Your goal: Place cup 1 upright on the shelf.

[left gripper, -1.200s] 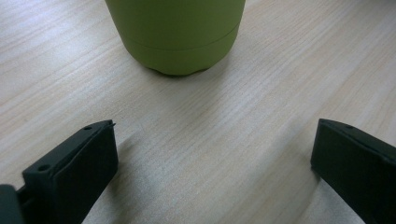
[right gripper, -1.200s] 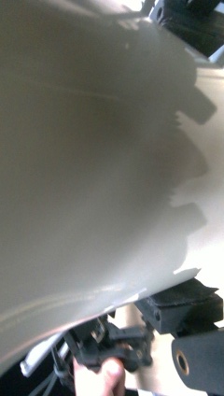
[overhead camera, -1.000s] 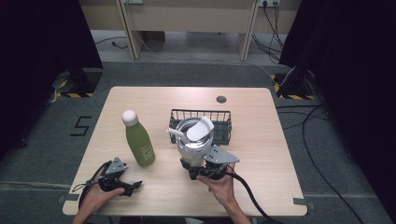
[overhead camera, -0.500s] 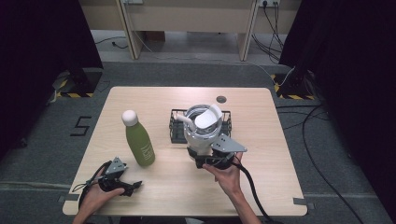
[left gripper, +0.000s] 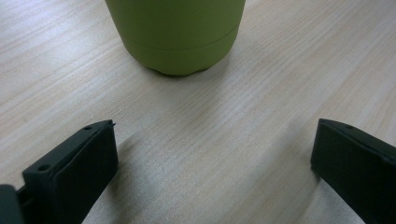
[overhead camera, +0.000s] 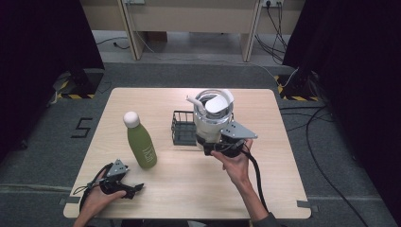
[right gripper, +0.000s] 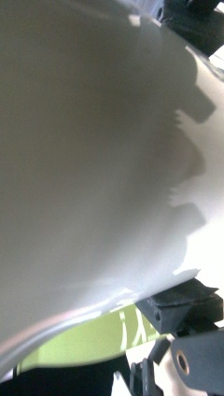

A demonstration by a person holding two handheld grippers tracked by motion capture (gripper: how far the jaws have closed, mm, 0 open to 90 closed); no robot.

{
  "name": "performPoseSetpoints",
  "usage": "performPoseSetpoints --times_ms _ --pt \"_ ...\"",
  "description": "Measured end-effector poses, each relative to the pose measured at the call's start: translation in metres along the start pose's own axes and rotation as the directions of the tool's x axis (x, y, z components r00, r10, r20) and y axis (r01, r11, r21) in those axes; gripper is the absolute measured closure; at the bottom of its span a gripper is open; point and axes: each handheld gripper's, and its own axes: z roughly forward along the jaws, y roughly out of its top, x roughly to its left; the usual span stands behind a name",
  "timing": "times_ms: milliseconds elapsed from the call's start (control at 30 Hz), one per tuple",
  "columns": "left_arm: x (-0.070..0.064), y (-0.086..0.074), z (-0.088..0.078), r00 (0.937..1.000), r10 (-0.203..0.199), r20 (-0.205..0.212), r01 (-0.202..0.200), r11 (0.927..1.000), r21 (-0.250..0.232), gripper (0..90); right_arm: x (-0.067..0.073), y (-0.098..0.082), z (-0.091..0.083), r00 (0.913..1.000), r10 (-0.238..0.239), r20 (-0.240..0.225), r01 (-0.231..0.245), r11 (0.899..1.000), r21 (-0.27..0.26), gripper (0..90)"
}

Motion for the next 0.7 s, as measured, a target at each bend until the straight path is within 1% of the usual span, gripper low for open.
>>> performPoseSetpoints --times_ms 33,67,100,200,267,300,400,433,467,567,633,667,700 --pt "0.000 0.000 0.000 1.0000 0.000 0.000 0.000 1.0000 0.000 0.0 0.000 0.000 0.000 1.0000 0.000 0.000 0.000 1.000 0.000 11.7" --pt "0.000 0.000 0.000 1.0000 0.000 0.000 0.000 1.0000 0.000 0.0 -0.006 0.003 0.001 0.9999 -0.003 0.013 0.003 1.000 0.005 11.7" --pt "0.000 0.000 0.000 1.0000 0.000 0.000 0.000 1.0000 0.000 0.0 -0.009 0.005 0.001 0.9998 -0.004 0.020 0.004 1.000 0.011 11.7" --pt "0.000 0.000 0.000 1.0000 0.000 0.001 0.000 1.0000 0.000 0.0 -0.014 0.007 0.003 0.9991 -0.013 0.039 0.013 1.000 0.021 11.7" --pt "0.000 0.000 0.000 1.0000 0.000 0.000 0.000 1.0000 0.000 0.0 -0.019 0.009 0.006 0.9991 -0.007 0.043 0.006 1.000 0.022 11.7" --pt "0.000 0.000 0.000 1.0000 0.000 0.000 0.000 1.0000 0.000 0.0 -0.023 0.010 0.008 0.9989 0.005 0.047 -0.006 1.000 0.024 11.7" --pt "0.000 0.000 0.000 1.0000 0.001 0.002 -0.001 1.0000 0.000 0.0 -0.029 0.011 0.012 0.9976 -0.004 0.069 0.002 0.999 0.033 11.7" --pt "0.000 0.000 0.000 1.0000 0.001 0.002 -0.001 1.0000 0.000 0.0 -0.029 0.011 0.012 0.9976 -0.004 0.069 0.002 0.999 0.033 11.7" --pt "0.000 0.000 0.000 1.0000 0.002 0.002 -0.002 1.0000 0.000 0.0 -0.033 0.013 0.014 0.9965 -0.006 0.083 0.004 0.999 0.035 11.7" --pt "0.000 0.000 0.000 1.0000 0.002 0.002 -0.002 1.0000 0.000 0.0 -0.039 0.015 0.017 0.9960 0.000 0.089 -0.003 0.999 0.032 11.7" --pt "0.000 0.000 0.000 1.0000 0.002 0.002 -0.002 1.0000 0.001 0.0 -0.041 0.015 0.018 0.9952 -0.005 0.097 0.002 0.999 0.033 11.7" --pt "0.000 0.000 0.000 1.0000 0.000 0.003 0.000 1.0000 -0.001 0.0 -0.044 0.017 0.019 0.9937 -0.010 0.112 0.006 0.999 0.036 11.7" --pt "0.000 0.000 0.000 1.0000 0.000 0.003 0.000 1.0000 -0.001 0.0 -0.044 0.017 0.019 0.9937 -0.010 0.112 0.006 0.999 0.036 11.7"
